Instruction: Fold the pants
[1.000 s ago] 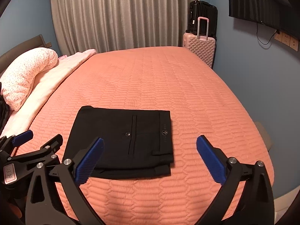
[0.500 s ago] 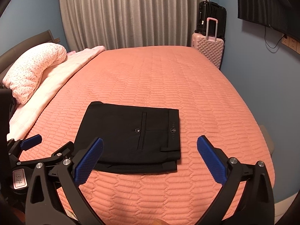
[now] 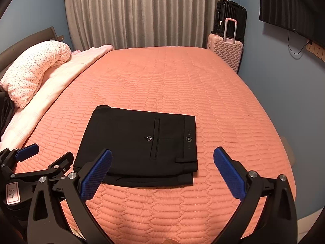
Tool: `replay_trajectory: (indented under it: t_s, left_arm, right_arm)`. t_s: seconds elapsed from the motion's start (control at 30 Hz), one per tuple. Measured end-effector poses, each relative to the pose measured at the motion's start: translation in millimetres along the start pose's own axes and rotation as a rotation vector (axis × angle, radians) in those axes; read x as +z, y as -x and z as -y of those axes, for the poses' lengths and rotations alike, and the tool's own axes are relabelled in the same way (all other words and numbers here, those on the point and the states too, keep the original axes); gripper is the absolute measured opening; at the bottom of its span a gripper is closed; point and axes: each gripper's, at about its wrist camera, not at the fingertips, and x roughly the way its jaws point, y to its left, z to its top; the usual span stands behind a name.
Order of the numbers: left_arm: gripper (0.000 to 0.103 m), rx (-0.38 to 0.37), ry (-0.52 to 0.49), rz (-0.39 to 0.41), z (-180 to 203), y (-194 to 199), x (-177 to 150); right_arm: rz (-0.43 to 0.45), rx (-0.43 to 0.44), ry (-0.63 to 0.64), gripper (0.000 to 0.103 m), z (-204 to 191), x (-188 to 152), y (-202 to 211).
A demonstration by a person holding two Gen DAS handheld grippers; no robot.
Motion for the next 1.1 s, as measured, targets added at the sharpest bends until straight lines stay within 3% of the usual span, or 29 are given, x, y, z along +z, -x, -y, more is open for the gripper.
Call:
replay_trajectory:
  t_s: [1.1]
  left_arm:
    - [0.086,0.008,-0.026,-0.006,3.0,2.5,-1.3]
  right_arm:
    - [-0.006,0.027,-0.024,0.098,8.1,1.6,1.2]
